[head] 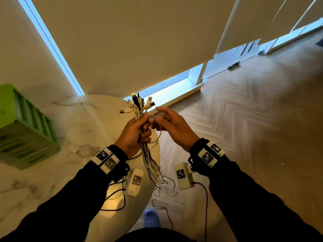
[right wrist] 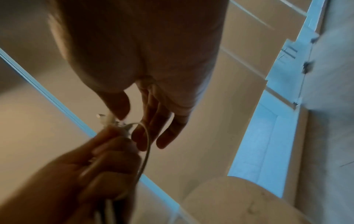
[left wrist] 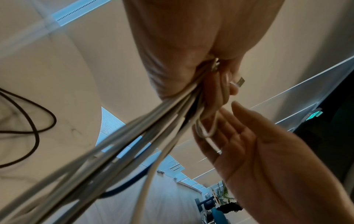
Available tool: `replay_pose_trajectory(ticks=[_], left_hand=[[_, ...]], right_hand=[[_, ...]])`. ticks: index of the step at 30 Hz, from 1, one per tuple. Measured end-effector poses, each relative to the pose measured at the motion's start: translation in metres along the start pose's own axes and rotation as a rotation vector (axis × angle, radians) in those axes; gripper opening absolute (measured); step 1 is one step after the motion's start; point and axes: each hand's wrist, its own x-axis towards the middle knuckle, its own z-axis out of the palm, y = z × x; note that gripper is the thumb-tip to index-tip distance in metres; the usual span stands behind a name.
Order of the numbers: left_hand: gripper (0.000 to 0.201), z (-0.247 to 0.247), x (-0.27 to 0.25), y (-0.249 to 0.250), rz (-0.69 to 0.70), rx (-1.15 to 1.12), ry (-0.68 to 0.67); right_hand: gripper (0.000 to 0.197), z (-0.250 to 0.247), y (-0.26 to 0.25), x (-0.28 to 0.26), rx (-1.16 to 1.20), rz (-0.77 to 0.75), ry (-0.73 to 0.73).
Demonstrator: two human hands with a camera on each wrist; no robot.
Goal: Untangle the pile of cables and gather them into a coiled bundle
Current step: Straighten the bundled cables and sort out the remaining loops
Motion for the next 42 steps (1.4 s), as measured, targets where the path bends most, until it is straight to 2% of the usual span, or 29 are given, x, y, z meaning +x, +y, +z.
replay_pose_trajectory(ticks=[3, 6, 8, 10, 12, 14, 16, 18, 20, 22, 24, 25, 27, 28, 30, 31, 33, 35, 37, 38, 40, 41, 42], left_hand=[[0.034, -0.002, 0.001, -0.002, 0.025, -0.013, 0.094], [0.035, -0.007, 0.007, -0.004, 0.083, -0.086, 0.228], [0.035, -0.011, 0.011, -0.004, 0.101, -0.159, 0.262], [0.035, -0.016, 0.012, -0.002, 0.091, -0.198, 0.243], [0.035, -0.018, 0.011, -0.001, 0.067, -0.182, 0.194], [0.035, -0.014, 0.007, 0.000, 0.051, -0.148, 0.134], [0.034, -0.007, 0.006, -0.001, 0.062, -0.076, 0.083], [0.035, -0.003, 0.006, -0.007, 0.100, 0.132, 0.050], [0.036, 0.001, 0.004, -0.014, 0.170, 0.472, -0.025], [0.038, 0.002, 0.005, -0.022, 0.263, 0.839, -0.079], [0.045, 0.003, 0.007, -0.024, 0.300, 1.017, -0.139], [0.047, 0.003, 0.008, -0.024, 0.287, 1.040, -0.159], [0.040, 0.003, 0.007, -0.023, 0.257, 1.026, -0.099], [0.034, 0.005, 0.004, -0.018, 0.230, 0.922, -0.049], [0.026, 0.007, -0.001, -0.007, 0.139, 0.605, -0.033], [0.027, 0.008, -0.002, -0.002, 0.093, 0.486, -0.075], [0.023, 0.009, -0.002, 0.006, 0.048, 0.396, -0.207], [0.027, 0.014, -0.004, 0.016, 0.028, 0.473, -0.304], [0.038, 0.019, -0.005, 0.020, 0.033, 0.746, -0.334], [0.035, 0.022, -0.006, 0.019, 0.071, 0.913, -0.341], [0.032, 0.030, -0.006, 0.016, 0.144, 1.183, -0.294], [0.039, 0.033, -0.006, 0.014, 0.159, 1.193, -0.278], [0.044, 0.034, -0.004, 0.011, 0.157, 1.069, -0.297]], right_hand=[[0.025, 0.006, -0.010, 0.004, -0.062, -0.057, -0.030], [0.026, 0.000, -0.012, 0.001, -0.046, -0.030, -0.083], [0.025, -0.010, -0.011, -0.004, -0.062, 0.003, -0.128], [0.019, -0.022, 0.000, -0.006, -0.181, 0.086, -0.166], [0.007, -0.031, 0.023, -0.006, -0.398, 0.218, -0.214], [0.018, -0.033, 0.047, -0.010, -0.619, 0.318, -0.278], [0.031, -0.029, 0.059, -0.014, -0.703, 0.269, -0.236], [0.046, -0.020, 0.058, -0.016, -0.580, 0.166, -0.155], [0.057, -0.005, 0.049, -0.014, -0.360, 0.135, -0.173], [0.053, 0.012, 0.043, -0.012, -0.244, 0.077, -0.180], [0.039, 0.026, 0.041, -0.013, -0.175, 0.017, -0.094], [0.034, 0.032, 0.039, -0.015, -0.120, 0.015, -0.048], [0.027, 0.040, 0.037, -0.021, 0.004, 0.057, 0.007], [0.025, 0.041, 0.037, -0.024, 0.056, 0.081, 0.011], [0.019, 0.042, 0.032, -0.030, 0.147, 0.120, -0.060], [0.014, 0.042, 0.029, -0.033, 0.189, 0.134, -0.128], [0.009, 0.040, 0.026, -0.035, 0.160, 0.185, -0.259], [0.009, 0.037, 0.025, -0.034, 0.047, 0.226, -0.334], [0.017, 0.032, 0.028, -0.031, -0.125, 0.218, -0.349], [0.019, 0.030, 0.029, -0.029, -0.210, 0.224, -0.338], [0.025, 0.027, 0.034, -0.028, -0.231, 0.273, -0.243], [0.027, 0.025, 0.037, -0.027, -0.175, 0.299, -0.166], [0.027, 0.024, 0.040, -0.028, -0.100, 0.269, -0.091]])
